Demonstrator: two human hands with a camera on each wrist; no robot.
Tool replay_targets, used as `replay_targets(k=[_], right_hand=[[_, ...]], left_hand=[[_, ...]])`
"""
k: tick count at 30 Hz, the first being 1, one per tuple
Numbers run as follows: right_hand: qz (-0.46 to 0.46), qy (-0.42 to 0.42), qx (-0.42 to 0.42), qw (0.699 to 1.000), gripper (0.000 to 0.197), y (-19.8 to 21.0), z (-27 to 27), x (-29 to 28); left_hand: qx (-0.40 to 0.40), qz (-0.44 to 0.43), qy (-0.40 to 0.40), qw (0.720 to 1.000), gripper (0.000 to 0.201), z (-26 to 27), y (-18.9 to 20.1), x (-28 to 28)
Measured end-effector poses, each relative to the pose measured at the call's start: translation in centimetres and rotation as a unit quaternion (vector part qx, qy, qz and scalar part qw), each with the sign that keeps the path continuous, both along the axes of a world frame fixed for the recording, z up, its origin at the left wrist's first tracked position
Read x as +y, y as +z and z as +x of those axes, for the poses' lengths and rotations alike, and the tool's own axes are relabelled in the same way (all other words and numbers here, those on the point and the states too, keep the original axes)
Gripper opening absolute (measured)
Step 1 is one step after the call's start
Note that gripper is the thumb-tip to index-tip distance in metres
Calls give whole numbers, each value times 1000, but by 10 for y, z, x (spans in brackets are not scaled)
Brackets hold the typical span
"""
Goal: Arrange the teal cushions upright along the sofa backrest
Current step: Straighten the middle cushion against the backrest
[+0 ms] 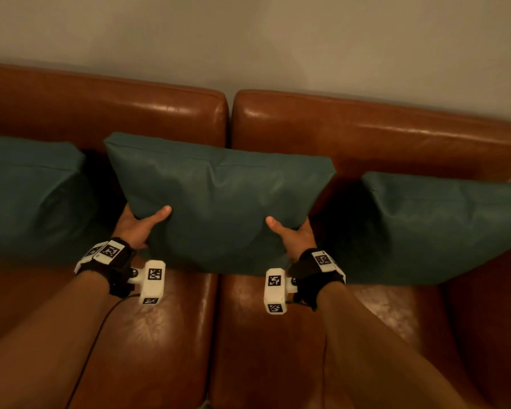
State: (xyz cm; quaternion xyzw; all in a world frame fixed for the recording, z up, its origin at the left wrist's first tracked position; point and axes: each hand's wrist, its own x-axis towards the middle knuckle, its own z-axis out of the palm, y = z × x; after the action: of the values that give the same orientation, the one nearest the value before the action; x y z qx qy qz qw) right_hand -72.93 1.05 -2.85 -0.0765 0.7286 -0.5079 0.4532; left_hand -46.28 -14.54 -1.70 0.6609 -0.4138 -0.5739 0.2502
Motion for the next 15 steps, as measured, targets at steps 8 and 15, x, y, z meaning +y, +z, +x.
replay_targets(k=[8,15], right_hand=[[6,2,-11,1000,89,-3,-4,3],[23,9,-11,1000,107,-9,-8,-9]], left_hand=[[-2,3,-1,1000,68,-4,-1,2],[-18,55,-9,998,83,-3,1,-9]])
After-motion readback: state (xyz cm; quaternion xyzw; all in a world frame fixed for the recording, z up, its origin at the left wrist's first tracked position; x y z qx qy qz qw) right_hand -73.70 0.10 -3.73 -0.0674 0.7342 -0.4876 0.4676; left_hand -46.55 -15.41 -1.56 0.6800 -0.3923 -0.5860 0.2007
